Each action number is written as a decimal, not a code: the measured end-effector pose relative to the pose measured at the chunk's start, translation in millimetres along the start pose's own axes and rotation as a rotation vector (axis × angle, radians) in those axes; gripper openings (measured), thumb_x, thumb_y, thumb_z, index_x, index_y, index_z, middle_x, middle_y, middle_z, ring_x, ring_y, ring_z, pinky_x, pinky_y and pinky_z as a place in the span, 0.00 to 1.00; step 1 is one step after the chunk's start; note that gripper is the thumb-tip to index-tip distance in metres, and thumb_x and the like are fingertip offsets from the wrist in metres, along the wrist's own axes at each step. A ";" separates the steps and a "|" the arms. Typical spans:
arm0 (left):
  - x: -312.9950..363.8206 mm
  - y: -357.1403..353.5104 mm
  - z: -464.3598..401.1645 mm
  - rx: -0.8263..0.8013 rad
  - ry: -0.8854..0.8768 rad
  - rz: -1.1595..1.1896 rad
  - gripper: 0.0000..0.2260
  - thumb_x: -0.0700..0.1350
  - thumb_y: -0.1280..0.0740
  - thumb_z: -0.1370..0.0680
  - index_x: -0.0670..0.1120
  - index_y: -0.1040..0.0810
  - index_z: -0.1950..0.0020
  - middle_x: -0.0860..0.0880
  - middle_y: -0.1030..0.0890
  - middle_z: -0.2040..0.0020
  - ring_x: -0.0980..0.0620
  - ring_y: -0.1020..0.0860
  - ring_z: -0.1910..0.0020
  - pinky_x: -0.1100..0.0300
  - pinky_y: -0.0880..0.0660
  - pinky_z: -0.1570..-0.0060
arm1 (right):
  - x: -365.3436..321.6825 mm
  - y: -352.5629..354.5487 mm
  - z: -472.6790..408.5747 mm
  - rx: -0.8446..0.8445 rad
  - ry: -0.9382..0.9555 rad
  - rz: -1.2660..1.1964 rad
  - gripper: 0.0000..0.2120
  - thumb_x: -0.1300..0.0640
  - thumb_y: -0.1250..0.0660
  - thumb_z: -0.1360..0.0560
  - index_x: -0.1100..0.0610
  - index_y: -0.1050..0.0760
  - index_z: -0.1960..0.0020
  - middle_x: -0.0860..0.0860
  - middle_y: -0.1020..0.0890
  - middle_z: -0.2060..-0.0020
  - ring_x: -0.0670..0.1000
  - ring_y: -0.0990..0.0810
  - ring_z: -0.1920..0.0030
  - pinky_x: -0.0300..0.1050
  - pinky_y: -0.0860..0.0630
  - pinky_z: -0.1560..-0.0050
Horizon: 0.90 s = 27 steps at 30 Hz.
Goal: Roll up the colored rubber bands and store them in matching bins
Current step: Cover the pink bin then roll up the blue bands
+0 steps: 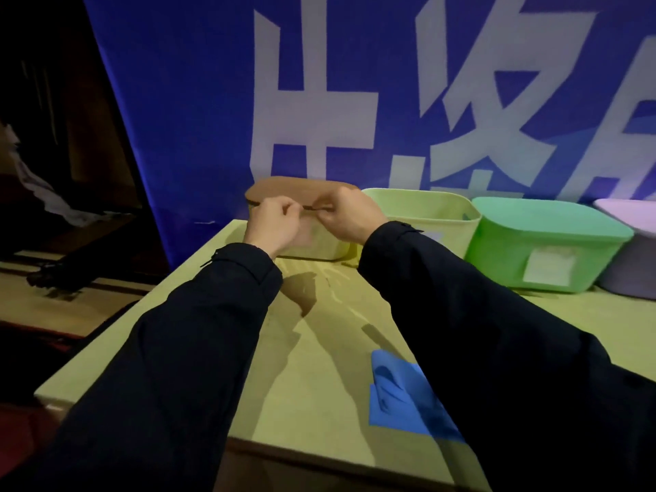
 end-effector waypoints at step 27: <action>97.6 -74.6 166.7 -0.507 0.140 0.294 0.05 0.36 0.29 0.22 0.42 0.20 0.48 0.46 0.20 0.56 0.49 0.22 0.54 0.57 0.23 0.51 | 106.2 76.7 223.2 -0.027 -0.111 -0.293 0.08 0.57 0.34 0.24 0.52 0.16 0.51 0.47 0.15 0.57 0.49 0.18 0.55 0.43 0.24 0.53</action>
Point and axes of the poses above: each hand's wrist, its own z-axis away from the middle knuckle, its own y-axis out of the back of the hand, x = y × z, the point moved 5 cm from there along -z, towards the middle knuckle
